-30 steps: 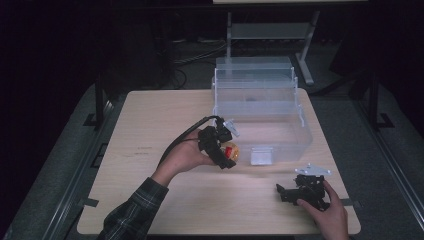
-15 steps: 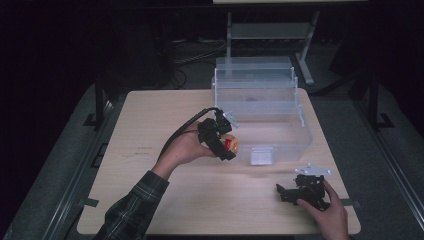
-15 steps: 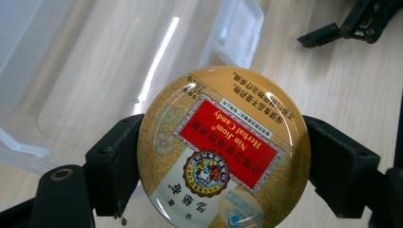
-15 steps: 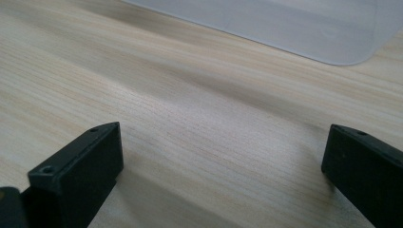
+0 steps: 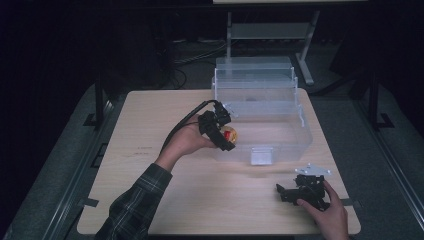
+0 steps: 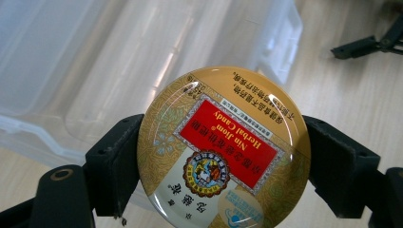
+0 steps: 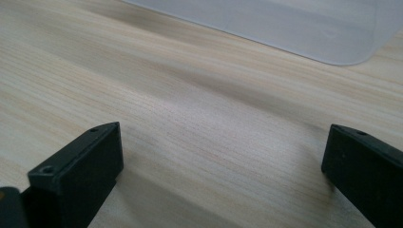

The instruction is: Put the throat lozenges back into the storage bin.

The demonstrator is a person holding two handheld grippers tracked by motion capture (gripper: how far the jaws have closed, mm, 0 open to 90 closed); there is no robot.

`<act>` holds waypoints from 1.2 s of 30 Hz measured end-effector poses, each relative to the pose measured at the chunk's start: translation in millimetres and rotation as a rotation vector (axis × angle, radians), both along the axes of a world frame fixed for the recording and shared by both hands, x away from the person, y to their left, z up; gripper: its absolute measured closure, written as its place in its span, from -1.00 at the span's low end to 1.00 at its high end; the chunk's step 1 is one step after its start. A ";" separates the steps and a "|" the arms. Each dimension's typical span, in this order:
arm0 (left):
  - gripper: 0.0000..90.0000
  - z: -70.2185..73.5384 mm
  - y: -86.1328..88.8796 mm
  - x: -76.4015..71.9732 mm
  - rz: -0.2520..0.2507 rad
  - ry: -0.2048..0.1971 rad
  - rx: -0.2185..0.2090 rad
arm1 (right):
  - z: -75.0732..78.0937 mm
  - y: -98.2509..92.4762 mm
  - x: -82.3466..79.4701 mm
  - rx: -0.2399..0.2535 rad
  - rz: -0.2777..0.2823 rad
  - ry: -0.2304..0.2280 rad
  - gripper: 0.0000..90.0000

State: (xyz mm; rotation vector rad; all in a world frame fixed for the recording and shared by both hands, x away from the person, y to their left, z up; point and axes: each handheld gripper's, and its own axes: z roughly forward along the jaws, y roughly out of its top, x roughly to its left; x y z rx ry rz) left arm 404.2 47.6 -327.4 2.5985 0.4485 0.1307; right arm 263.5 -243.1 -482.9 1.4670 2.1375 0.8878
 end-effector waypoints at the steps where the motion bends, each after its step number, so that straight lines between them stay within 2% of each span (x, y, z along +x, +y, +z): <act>1: -0.57 0.1 0.1 2.0 0.004 -0.002 -0.003 | 0.0 0.0 0.0 0.000 0.000 0.000 -1.00; 15: -0.57 -10.4 -0.1 25.9 0.047 -0.010 0.014 | 0.0 0.0 0.0 -0.001 -0.001 -0.001 -1.00; 20: -0.57 -15.8 -0.4 31.9 0.045 -0.007 0.023 | -0.1 0.0 0.0 0.000 -0.001 0.000 -1.00; 24: -0.57 -17.6 -0.1 34.0 0.054 0.002 0.012 | -0.2 0.0 0.1 0.000 0.000 -0.001 -1.00; 36: -0.59 -17.9 0.0 35.4 0.054 -0.017 0.001 | -0.1 0.1 0.1 0.001 -0.001 0.000 -1.00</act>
